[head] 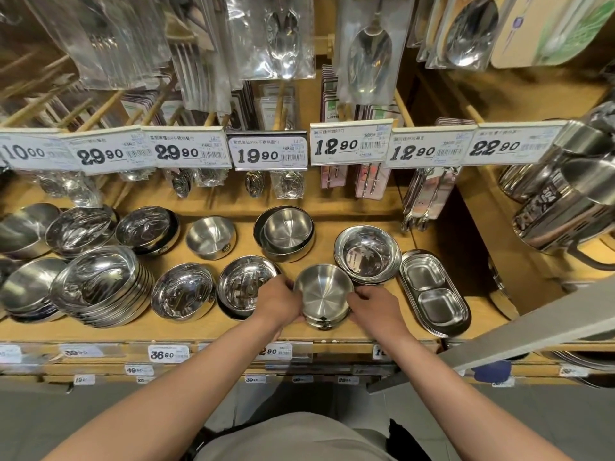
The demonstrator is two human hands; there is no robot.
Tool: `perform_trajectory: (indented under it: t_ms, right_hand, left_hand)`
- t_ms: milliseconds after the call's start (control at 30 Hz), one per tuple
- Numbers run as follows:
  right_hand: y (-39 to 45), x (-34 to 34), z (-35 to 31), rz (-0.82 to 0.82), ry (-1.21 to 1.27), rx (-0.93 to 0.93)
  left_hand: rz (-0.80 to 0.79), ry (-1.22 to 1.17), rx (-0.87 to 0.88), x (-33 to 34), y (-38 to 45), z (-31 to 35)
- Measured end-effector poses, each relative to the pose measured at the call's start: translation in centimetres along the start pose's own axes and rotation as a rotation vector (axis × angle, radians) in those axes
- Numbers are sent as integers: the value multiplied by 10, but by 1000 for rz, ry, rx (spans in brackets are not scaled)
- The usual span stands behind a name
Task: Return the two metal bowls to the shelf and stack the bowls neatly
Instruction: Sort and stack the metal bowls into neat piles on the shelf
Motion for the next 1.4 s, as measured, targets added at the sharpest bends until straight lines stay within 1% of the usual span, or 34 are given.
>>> perform_trajectory:
  t_ms: [67, 133, 167, 233, 300, 333, 467, 567, 667, 800, 967, 1033, 1200, 1400]
  right_hand:
    - [-1, -2, -2, -2, 16, 18]
    - [-1, -7, -1, -4, 106, 72]
    - [-1, -11, 0, 17, 171, 105]
    - [4, -26, 2, 141, 232, 130]
    - [13, -42, 3, 261, 187, 143]
    - [18, -49, 1, 293, 161, 153]
    - [39, -71, -15, 362, 4, 185]
    - [52, -76, -24, 362, -84, 166]
    - [59, -76, -25, 368, -160, 182]
    - [63, -83, -31, 403, -186, 176]
    - [61, -90, -38, 437, -210, 136]
    - [58, -92, -36, 436, -149, 134]
    - [45, -100, -29, 378, 219, 174]
    - [20, -104, -35, 312, 423, 134]
  left_hand:
    - [2, 2, 1, -1, 0, -1]
    - [-6, -15, -3, 0, -2, -4]
    - [-11, -37, -6, 1, -3, -5]
    - [-21, -100, -16, 3, -5, -6]
    - [-28, -128, -21, 4, -6, -5]
    - [-34, -129, -22, 4, -6, -4]
    - [-59, -136, -33, 4, -4, -4]
    - [-77, -138, -39, 5, -4, -3]
    - [-84, -204, -57, 6, -4, -5]
    - [-84, -263, -83, 6, -2, -9]
    - [-67, -237, -84, 7, 1, -9]
    - [-64, -242, -86, 6, 2, -9]
    - [-71, -222, -99, 5, 2, -6]
    - [-88, -158, -88, 8, 4, 4]
Point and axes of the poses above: each hand's wrist, its own y-axis towards the middle knuckle, its own x-axis out of the palm, z = x × y, the point moved 4 cm from there along y, towards the middle knuckle, and after that the axes turned 11 degrees about x, right-handed, at the moved point
